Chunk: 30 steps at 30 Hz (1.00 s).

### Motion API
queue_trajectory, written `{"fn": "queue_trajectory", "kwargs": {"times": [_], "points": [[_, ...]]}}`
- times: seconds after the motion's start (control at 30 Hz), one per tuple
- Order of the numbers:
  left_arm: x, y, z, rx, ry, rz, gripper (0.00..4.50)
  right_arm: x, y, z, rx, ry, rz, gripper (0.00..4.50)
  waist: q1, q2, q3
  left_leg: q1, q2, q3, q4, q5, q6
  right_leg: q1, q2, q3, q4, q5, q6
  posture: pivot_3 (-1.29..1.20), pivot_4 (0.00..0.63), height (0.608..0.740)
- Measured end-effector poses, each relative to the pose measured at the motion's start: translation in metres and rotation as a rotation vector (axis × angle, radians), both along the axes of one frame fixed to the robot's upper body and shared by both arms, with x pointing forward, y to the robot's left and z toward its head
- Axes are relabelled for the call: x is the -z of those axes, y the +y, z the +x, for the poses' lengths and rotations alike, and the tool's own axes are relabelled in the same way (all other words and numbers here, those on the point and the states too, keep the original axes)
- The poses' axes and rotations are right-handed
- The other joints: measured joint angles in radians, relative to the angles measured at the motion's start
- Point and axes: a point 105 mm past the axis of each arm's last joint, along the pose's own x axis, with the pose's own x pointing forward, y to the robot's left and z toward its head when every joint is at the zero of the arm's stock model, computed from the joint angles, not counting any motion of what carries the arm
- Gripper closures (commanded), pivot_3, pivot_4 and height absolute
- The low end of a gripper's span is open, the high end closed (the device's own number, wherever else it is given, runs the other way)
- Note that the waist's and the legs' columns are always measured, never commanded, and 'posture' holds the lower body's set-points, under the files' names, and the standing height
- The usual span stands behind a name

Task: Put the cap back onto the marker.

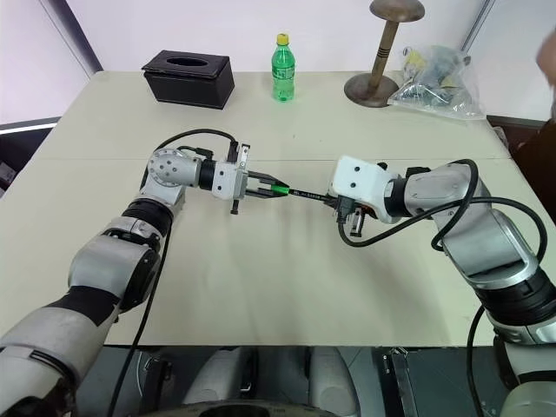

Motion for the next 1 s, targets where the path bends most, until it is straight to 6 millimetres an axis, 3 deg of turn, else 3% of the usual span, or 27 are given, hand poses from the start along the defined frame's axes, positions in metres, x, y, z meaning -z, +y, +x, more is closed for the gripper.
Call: {"fn": "queue_trajectory", "kwargs": {"times": [1.0], "points": [[0.0094, 0.0046, 0.0000, -0.019, 0.025, 0.004, 4.50, 0.0024, 0.0095, 0.0023, -0.002, 0.024, -0.056, 4.43, 0.000, 0.000, 0.000, 0.000, 0.000, 0.000, 0.000, 0.000, 0.000, -0.001, 0.000, 0.000, 0.000, 0.000, 0.000, 0.00, 0.150, 0.740]]}}
